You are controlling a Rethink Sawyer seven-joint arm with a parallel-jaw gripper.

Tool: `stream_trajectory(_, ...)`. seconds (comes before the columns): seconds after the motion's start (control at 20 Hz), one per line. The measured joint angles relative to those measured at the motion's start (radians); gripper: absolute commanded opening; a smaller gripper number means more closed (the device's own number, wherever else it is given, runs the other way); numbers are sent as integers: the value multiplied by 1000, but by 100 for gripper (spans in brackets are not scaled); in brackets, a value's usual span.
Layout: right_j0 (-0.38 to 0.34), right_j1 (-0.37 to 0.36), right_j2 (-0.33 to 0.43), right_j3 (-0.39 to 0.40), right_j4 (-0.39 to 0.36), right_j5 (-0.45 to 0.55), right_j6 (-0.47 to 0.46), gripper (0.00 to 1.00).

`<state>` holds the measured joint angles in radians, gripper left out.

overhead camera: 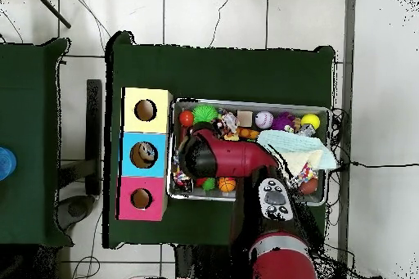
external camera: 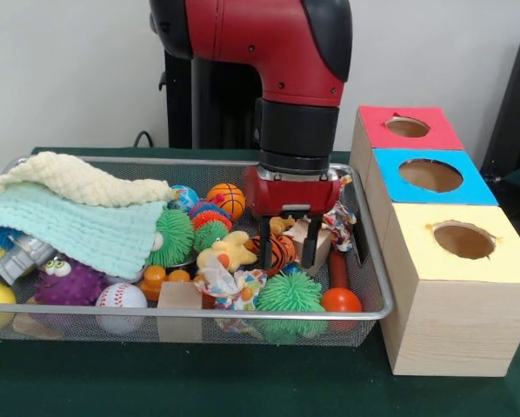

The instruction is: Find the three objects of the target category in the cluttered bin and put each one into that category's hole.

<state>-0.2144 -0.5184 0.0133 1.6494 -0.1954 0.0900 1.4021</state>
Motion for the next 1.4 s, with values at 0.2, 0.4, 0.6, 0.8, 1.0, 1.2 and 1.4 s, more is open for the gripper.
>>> stream_trajectory(0.2, -5, -6, 15, 0, 0, 0, 0, 100)
stream_trajectory(0.4, -18, -9, 39, 0, 0, 1, 0, 100)
stream_trajectory(0.6, -21, -9, 49, 0, 0, 1, 0, 100)
stream_trajectory(0.8, -12, -9, 44, 0, 0, 1, 0, 100)
stream_trajectory(1.0, 22, -3, 11, 0, 2, 1, 0, 100)
stream_trajectory(1.2, 57, 10, -26, 0, 20, 7, 0, 100)
stream_trajectory(1.4, 97, 35, -76, -1, 55, 33, 0, 100)
